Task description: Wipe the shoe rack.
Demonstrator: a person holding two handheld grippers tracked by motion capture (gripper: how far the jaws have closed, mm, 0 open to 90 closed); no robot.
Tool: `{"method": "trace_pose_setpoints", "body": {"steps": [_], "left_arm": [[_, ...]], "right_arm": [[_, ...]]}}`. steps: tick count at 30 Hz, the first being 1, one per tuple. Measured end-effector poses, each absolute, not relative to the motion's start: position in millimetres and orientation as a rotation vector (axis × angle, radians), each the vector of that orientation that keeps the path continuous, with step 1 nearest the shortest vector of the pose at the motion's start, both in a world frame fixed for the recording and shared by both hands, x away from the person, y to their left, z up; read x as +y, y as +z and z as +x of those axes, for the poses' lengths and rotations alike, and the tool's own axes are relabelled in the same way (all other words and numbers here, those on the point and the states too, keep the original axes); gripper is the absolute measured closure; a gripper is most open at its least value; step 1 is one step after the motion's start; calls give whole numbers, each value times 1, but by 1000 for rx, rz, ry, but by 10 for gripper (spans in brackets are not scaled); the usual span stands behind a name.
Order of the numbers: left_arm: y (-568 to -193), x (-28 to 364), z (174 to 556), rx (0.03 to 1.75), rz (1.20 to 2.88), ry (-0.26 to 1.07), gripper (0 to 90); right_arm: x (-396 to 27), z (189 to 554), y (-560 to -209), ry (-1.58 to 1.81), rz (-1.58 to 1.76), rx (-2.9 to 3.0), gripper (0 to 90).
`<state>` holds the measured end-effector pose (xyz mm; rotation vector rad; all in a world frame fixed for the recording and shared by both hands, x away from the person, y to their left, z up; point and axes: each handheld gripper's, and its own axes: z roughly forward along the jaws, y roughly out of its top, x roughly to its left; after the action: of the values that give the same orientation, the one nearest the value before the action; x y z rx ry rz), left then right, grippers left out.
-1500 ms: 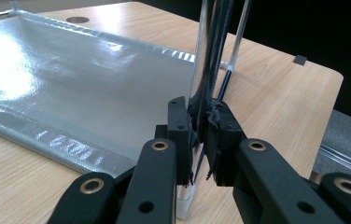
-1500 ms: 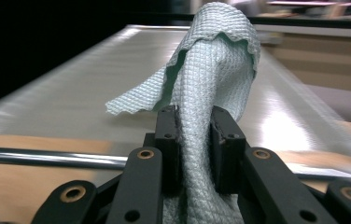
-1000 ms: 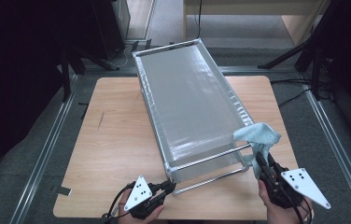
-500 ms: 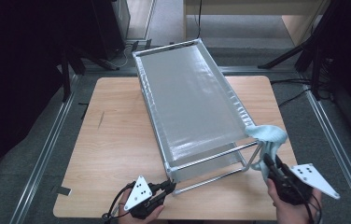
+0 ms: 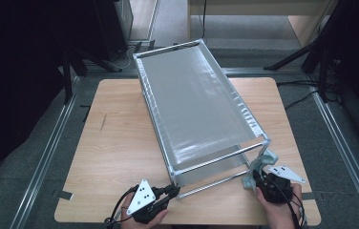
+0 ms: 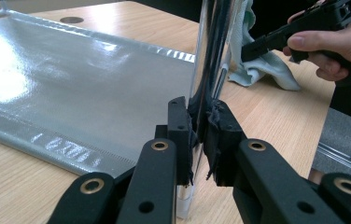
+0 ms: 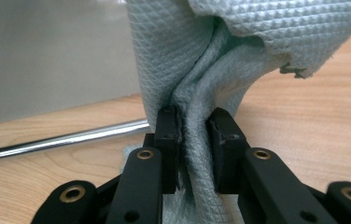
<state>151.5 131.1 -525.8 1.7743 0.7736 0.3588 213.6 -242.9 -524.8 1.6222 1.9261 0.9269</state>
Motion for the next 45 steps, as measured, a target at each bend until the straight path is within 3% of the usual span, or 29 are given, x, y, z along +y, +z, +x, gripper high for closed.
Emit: {"method": "trace_pose_setpoints", "body": {"steps": [14,18,27,30,45], "left_arm": [[-526,131,152,770,1772,358,816],[-526,131,152,770,1772,359,816],[-527,131,152,768,1772,358,816],[-527,132,151,768,1771,357,816],[-527,132,151,768,1771,357,816]], "right_arm": [[-235,188,-453,1223,1376,1672,737],[-228,190,-462,1182,1365,1723,734],[-186,207,-518,1082,1391,2010,730],[-192,213,-524,1062,1475,1953,733],[-224,185,-466,1238,1454,1592,756]]}}
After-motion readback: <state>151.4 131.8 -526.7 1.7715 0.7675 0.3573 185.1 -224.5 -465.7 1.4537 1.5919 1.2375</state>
